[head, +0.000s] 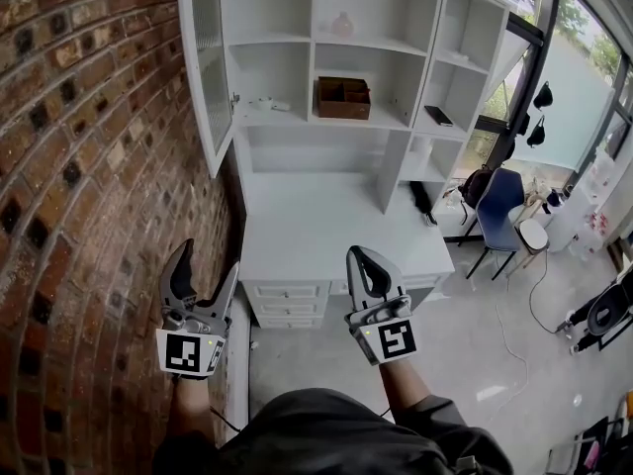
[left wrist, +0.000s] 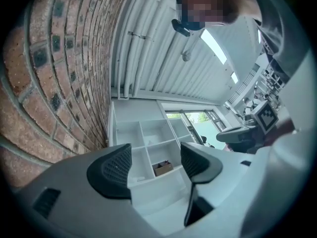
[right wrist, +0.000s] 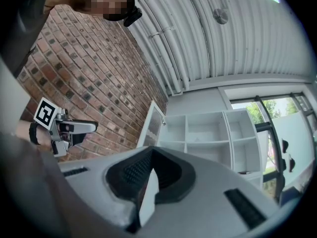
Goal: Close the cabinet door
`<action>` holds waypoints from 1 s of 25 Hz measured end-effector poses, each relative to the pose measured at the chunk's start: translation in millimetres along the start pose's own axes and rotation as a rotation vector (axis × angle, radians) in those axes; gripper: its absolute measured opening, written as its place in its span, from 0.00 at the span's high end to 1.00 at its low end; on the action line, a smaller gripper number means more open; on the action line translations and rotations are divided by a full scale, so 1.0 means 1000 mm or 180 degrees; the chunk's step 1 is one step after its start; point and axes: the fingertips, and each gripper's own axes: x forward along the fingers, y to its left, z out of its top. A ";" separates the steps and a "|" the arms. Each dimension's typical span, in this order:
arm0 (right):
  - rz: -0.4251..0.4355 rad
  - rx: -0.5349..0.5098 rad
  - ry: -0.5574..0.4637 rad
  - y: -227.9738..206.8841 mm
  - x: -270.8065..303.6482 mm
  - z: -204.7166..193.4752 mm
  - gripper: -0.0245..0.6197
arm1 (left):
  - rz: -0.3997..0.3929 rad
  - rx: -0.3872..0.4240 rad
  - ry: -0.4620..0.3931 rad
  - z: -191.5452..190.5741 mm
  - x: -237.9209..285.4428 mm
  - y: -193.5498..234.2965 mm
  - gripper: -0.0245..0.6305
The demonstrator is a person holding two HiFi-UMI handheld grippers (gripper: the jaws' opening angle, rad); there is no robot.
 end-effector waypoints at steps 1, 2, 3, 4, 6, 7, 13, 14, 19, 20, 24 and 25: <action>0.0020 0.0007 -0.0004 -0.003 -0.001 -0.001 0.96 | 0.0029 0.0010 0.0000 0.002 0.002 0.001 0.51; 0.0041 0.0012 -0.0008 -0.006 -0.002 -0.002 0.96 | 0.0056 0.0023 0.0007 0.003 0.005 0.001 0.51; 0.0064 0.0014 -0.0012 -0.009 -0.003 -0.003 0.96 | 0.0085 0.0042 0.0016 0.004 0.007 0.001 0.51; 0.0088 0.0015 -0.0018 -0.012 -0.004 -0.003 0.96 | 0.0114 0.0062 0.0021 0.005 0.010 0.000 0.51; 0.0129 0.0024 -0.0021 -0.019 -0.008 -0.004 0.96 | 0.0162 0.0094 0.0027 0.006 0.014 -0.005 0.51; 0.0144 0.0032 -0.0015 -0.023 -0.011 -0.005 0.96 | 0.0181 0.0106 0.0030 0.007 0.016 -0.008 0.51; 0.0223 0.0081 0.0025 -0.039 -0.020 -0.017 0.96 | 0.0257 0.0125 0.0083 0.004 0.024 -0.021 0.51; 0.0237 0.0089 0.0029 -0.040 -0.019 -0.019 0.96 | 0.0268 0.0131 0.0083 0.004 0.026 -0.021 0.51; 0.0265 0.0115 0.0070 -0.042 -0.006 -0.030 0.96 | 0.0285 0.0181 0.0034 0.004 0.041 -0.009 0.51; 0.0267 0.0111 0.0088 -0.041 -0.002 -0.034 0.96 | 0.0286 0.0183 0.0022 0.003 0.046 -0.004 0.51; 0.0270 0.0043 0.0137 -0.040 0.024 -0.049 0.96 | 0.0299 0.0132 -0.0046 -0.013 0.062 0.019 0.52; 0.0253 0.0028 0.0147 -0.042 0.032 -0.053 0.96 | 0.0300 0.0112 -0.0060 -0.019 0.067 0.025 0.52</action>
